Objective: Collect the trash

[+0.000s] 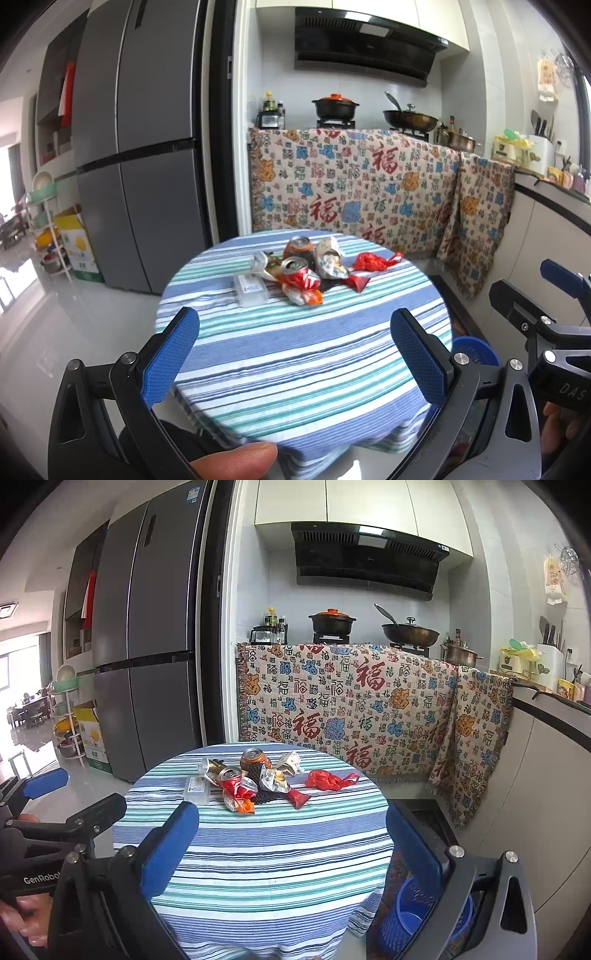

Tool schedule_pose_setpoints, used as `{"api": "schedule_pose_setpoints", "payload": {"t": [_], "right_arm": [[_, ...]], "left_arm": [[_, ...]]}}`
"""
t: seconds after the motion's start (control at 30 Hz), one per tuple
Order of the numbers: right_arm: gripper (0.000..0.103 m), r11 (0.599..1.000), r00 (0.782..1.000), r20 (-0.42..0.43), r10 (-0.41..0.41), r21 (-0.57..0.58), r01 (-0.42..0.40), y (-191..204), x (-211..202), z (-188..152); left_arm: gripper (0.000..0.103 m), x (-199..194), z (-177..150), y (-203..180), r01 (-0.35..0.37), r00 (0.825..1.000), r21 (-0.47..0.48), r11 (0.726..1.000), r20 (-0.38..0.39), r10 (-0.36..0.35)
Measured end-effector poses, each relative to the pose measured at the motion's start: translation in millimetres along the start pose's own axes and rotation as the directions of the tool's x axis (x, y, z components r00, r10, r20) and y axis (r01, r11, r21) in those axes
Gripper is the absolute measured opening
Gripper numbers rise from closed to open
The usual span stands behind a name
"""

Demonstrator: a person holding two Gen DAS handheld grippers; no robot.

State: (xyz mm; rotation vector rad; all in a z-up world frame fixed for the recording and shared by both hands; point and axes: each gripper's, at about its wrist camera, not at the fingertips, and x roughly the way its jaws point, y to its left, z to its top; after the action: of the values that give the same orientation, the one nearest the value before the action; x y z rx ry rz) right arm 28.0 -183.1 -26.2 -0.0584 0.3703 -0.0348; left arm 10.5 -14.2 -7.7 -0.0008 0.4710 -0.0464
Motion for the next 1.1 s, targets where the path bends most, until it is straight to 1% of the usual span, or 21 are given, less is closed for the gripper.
{"api": "schedule_pose_setpoints", "payload": {"t": [0.2,0.7,0.93,1.1], "right_arm": [[0.103,1.000,1.000,-0.005,-0.003,0.000,0.003,-2,0,-5],[0.103,1.000,1.000,-0.020,-0.015,0.001,0.015,3,5,-4],[0.103,1.000,0.999,-0.028,-0.023,0.016,0.023,-3,13,-6],[0.103,0.999,0.999,-0.044,-0.028,0.026,0.029,-6,29,-12]], "left_arm": [[0.103,1,-3,-3,-0.001,1.000,0.001,1.000,-0.002,0.001],[0.103,11,-3,1,-0.003,1.000,-0.008,1.000,-0.022,0.003],[0.103,26,-6,11,0.016,0.999,-0.049,0.999,-0.045,-0.018],[0.103,50,-11,23,0.023,0.997,-0.075,0.997,-0.074,-0.028]]}}
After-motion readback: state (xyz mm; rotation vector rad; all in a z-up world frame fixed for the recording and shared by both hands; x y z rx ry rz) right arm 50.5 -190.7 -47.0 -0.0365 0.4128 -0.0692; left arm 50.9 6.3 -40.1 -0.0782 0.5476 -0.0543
